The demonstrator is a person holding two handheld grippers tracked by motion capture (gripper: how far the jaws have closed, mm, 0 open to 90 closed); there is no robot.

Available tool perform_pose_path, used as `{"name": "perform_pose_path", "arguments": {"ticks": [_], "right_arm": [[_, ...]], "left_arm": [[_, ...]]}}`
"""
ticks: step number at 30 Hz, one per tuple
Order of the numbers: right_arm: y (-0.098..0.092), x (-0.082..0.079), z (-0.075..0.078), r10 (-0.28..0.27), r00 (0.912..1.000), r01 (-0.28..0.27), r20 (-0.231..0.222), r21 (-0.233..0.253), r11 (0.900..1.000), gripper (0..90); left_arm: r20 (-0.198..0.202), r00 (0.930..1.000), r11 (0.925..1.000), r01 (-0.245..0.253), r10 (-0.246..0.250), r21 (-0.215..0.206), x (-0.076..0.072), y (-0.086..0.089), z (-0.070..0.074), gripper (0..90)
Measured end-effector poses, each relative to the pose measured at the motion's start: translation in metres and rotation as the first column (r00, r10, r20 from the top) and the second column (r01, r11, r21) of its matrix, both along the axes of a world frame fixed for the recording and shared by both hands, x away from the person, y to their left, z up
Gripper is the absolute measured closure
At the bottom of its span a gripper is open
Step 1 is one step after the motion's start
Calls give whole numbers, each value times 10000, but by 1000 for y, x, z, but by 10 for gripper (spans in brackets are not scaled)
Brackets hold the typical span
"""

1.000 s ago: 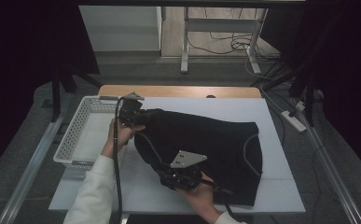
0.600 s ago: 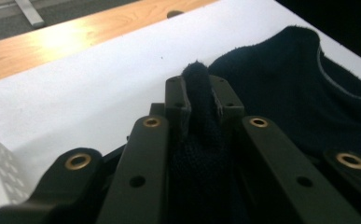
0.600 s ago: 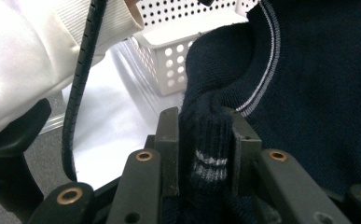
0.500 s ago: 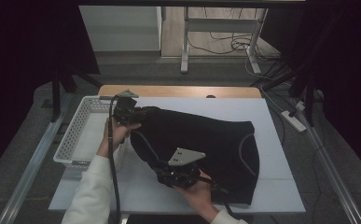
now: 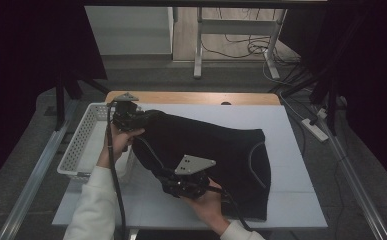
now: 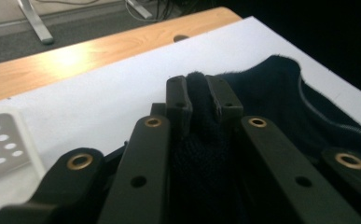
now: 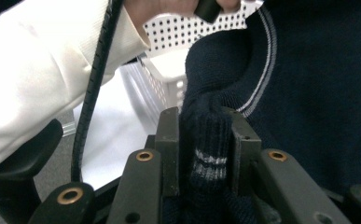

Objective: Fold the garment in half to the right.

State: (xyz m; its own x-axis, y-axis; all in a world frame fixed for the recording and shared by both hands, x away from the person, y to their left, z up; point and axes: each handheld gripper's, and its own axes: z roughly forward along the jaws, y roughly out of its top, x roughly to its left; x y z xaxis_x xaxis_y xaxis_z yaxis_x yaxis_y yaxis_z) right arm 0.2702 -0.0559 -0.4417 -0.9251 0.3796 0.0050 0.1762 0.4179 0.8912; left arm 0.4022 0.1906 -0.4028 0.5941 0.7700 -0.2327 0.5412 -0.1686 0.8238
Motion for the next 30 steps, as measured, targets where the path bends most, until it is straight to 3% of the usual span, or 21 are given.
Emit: {"name": "perform_pose_path", "arguments": {"ticks": [3, 14, 19, 25, 30], "right_arm": [[1, 1, 0, -31, 9999, 32, 155, -104, 9999, 703], [4, 5, -13, 26, 9999, -31, -165, -300, 9995, 704], [4, 5, -12, 62, 9999, -66, -136, -276, 9996, 704], [7, 3, 4, 143, 9998, -144, 102, 118, 9998, 705], [4, 6, -5, 29, 9999, -30, -114, -74, 10000, 705]], "left_arm": [[-104, 9999, 9999, 85, -85, 61, 1, -1, -2, 797], [-128, 9999, 9999, 61, -60, 81, 2, -1, -3, 801], [-34, 10000, 10000, -24, 24, -6, 0, 3, -1, 803], [163, 9999, 9990, -41, 48, -447, -5, 12, 6, 805], [5, 10000, 9996, 16, -16, -285, -1, 8, 2, 806]]}}
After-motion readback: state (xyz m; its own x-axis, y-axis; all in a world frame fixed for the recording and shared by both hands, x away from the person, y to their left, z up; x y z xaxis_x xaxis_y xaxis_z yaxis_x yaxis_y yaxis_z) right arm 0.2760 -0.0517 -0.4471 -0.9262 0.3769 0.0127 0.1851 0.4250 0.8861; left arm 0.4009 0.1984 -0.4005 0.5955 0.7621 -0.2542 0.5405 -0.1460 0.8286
